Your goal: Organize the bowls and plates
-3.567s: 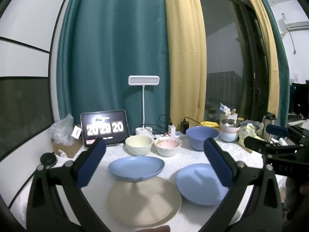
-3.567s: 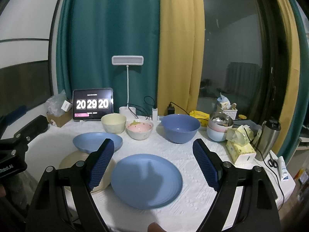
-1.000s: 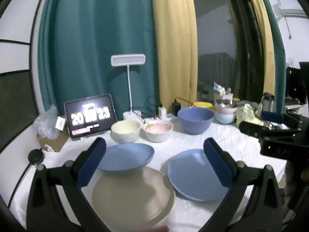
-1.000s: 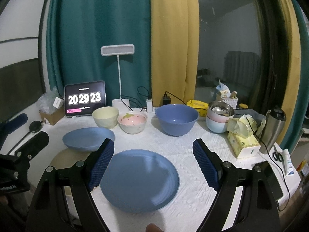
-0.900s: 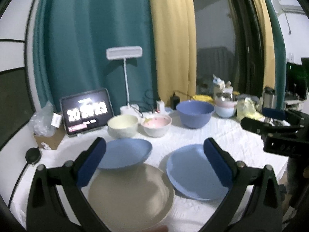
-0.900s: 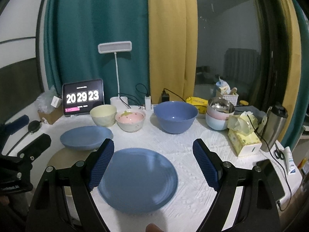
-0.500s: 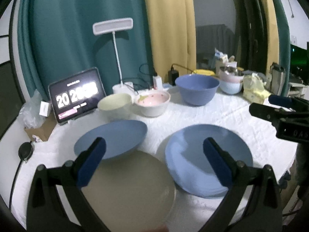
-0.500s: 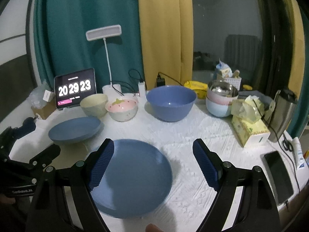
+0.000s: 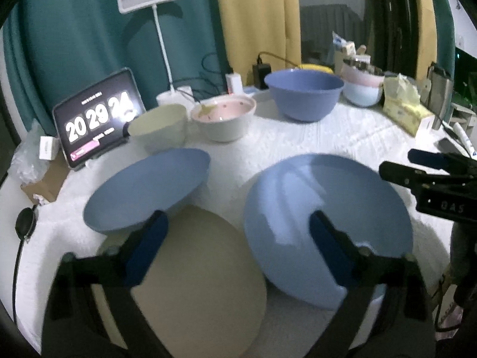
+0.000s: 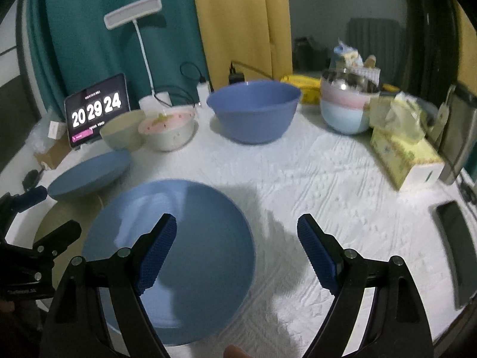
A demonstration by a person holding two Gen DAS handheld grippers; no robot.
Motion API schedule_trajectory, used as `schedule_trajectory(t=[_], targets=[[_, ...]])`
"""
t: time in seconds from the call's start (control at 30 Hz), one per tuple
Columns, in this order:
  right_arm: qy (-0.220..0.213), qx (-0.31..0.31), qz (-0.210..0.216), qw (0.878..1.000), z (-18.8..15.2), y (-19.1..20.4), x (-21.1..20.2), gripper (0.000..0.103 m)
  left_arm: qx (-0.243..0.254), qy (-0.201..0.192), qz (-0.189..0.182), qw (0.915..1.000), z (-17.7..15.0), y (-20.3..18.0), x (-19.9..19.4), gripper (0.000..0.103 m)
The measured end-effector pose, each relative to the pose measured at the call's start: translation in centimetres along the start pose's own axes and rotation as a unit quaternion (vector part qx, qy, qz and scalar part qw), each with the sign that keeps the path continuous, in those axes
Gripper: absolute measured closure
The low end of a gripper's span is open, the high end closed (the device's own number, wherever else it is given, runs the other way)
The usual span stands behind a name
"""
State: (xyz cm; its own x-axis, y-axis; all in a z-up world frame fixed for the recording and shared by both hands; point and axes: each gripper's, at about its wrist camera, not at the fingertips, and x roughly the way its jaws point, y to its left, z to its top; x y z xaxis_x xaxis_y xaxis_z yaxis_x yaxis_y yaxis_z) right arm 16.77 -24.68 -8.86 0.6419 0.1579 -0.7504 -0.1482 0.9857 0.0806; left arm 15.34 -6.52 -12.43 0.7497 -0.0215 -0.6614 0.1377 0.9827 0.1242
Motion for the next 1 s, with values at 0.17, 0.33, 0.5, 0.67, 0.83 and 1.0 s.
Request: schedule_trajectory(t=[0.17, 0.33, 0.5, 0.67, 0.83, 1.0], targets=[[0.026, 0.006, 0.01, 1.0, -0.6, -0.7, 2.0, 0.029, 0.012, 0.02, 0.006, 0.9997, 0.0, -0.8, 1.5, 0.019], [0.047, 0.011, 0.021, 0.999, -0.7, -1.3, 3.2, 0.046, 0.025, 0.048, 0.011, 0.9985, -0.2, -1.6, 3.1, 0.036], [0.068, 0.003, 0.027, 0.997, -0.9, -1.3, 4.3, 0.059, 0.025, 0.072, 0.007, 0.997, -0.6, -2.0, 4.3, 0.054], [0.077, -0.006, 0.028, 0.997, -1.0, -0.7, 5.0, 0.082, 0.029, 0.071, 0.01, 0.997, -0.6, -2.5, 4.5, 0.068], [0.073, -0.001, 0.02, 0.997, -0.6, -1.1, 4.8, 0.091, 0.023, 0.065, 0.004, 0.9976, 0.1, -2.4, 4.3, 0.073], [0.055, 0.001, 0.012, 0.998, 0.6, -1.6, 3.9, 0.091, 0.021, 0.052, -0.002, 0.9984, 1.2, -2.6, 4.1, 0.073]])
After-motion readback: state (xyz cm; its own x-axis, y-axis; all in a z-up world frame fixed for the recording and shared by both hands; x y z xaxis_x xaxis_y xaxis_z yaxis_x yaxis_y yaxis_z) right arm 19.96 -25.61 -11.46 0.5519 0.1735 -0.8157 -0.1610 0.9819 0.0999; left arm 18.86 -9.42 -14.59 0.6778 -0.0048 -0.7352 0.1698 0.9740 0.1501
